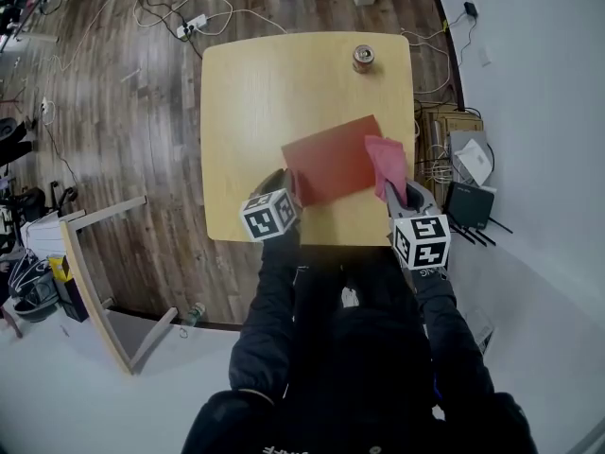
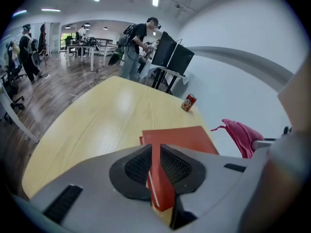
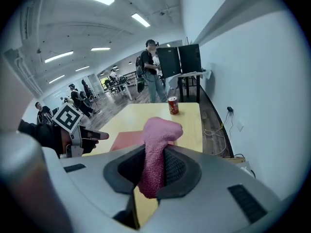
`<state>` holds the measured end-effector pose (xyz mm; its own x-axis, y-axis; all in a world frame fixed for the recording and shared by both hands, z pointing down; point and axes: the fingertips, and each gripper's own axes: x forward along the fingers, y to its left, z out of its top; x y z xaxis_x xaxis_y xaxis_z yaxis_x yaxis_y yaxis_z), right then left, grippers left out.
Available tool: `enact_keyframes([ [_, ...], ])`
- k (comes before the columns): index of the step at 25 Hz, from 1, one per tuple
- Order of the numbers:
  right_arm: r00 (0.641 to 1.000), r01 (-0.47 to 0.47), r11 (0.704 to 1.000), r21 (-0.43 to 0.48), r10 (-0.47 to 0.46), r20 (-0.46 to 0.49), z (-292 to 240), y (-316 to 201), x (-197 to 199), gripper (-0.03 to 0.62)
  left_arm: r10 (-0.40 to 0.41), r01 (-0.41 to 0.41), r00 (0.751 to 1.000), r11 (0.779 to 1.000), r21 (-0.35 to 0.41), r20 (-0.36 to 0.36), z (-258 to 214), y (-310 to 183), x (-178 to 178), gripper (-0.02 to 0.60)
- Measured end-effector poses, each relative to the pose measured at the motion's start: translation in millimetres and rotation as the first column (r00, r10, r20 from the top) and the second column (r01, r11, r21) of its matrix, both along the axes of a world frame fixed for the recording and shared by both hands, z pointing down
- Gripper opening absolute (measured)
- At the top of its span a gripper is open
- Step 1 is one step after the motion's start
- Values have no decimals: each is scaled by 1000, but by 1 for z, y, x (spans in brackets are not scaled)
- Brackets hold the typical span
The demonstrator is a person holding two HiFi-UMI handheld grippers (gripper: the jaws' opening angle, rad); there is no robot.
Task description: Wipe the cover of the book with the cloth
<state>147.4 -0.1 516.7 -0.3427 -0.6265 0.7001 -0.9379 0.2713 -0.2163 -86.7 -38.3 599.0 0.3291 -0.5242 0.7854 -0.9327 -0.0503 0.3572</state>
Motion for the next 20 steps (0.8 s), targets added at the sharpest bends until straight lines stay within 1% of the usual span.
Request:
enact_keyframes([
  [2,1000,12,999,53,-13,4,-26,-5,-3,78,14,-13,1000,998,59,-10,-28,-5,8,63],
  [4,1000,22,994,111,-24,19,-52,-12,-9,78,33,-30,999,992,126,-21,-61,-11,20,63],
  [6,999,25,986,163,-32,42,-78,-17,-14,78,58,-51,998,981,190,-33,-95,-14,35,63],
  [8,998,28,977,212,-41,57,-106,-21,-21,78,80,-69,996,963,260,-32,-133,-16,47,49],
  [11,996,41,956,291,-62,63,-145,-25,-30,78,87,-73,996,927,368,-22,-190,-16,58,35],
  [14,994,65,928,368,-92,55,-179,-25,-37,78,94,-79,996,887,456,-10,-237,-15,67,34],
  [17,992,80,897,434,-116,56,-213,-26,-46,78,107,-102,994,841,532,21,-279,-18,70,34],
  [20,990,81,869,488,-126,60,-243,-23,-51,77,108,-105,994,797,594,31,-313,-15,72,34],
])
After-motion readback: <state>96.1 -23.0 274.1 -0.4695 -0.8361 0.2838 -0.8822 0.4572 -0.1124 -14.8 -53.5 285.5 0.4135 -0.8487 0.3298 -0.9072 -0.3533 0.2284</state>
